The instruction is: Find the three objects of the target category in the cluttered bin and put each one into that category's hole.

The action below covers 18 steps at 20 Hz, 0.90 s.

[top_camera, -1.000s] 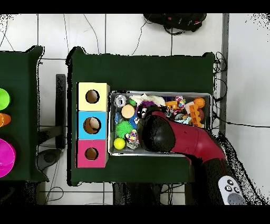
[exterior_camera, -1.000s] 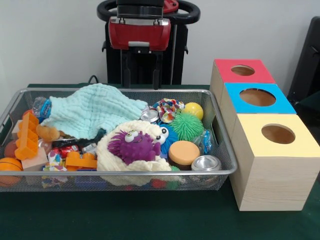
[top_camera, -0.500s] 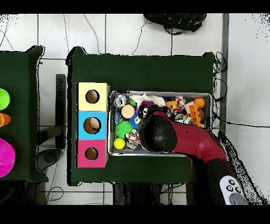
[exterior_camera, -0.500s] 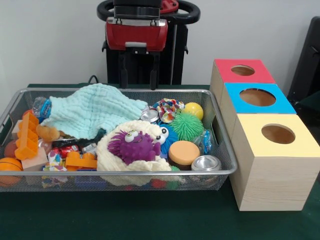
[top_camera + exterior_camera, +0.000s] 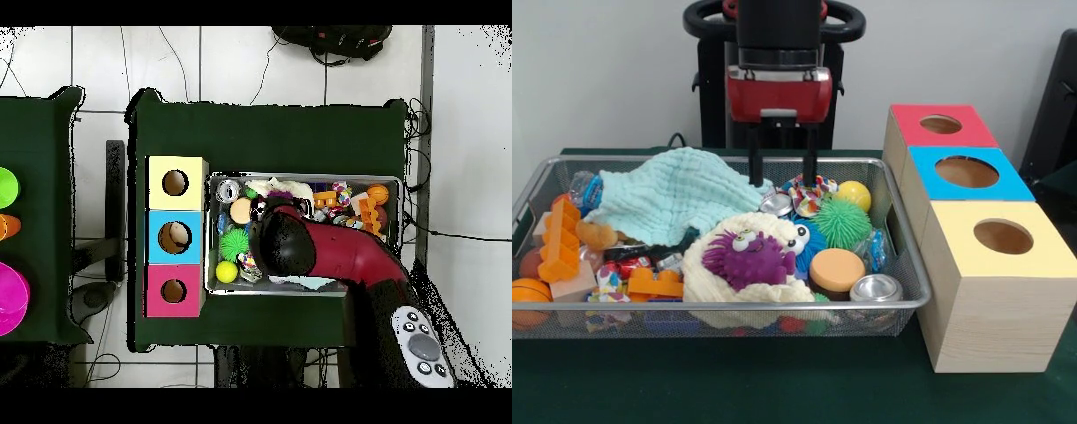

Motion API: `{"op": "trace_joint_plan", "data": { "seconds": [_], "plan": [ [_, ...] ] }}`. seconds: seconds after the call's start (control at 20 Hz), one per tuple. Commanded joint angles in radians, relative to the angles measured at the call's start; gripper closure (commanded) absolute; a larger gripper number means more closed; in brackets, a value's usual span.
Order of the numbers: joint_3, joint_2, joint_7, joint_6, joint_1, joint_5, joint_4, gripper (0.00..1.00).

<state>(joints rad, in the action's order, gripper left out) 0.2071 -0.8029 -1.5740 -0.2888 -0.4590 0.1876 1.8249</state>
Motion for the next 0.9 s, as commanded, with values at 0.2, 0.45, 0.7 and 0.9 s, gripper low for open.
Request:
{"op": "trace_joint_plan", "data": {
  "seconds": [0.2, 0.45, 0.7, 0.9],
  "plan": [
    [0.015, 0.082, -0.075, 0.069, 0.035, 0.076, -0.040, 0.00],
    [-0.026, 0.070, -0.134, 0.146, 0.086, 0.085, 0.013, 0.00],
    [-0.027, 0.063, -0.131, 0.195, 0.084, 0.090, 0.061, 0.00],
    [-0.022, 0.053, -0.117, 0.202, 0.075, 0.090, 0.083, 0.00]
  ]
}}
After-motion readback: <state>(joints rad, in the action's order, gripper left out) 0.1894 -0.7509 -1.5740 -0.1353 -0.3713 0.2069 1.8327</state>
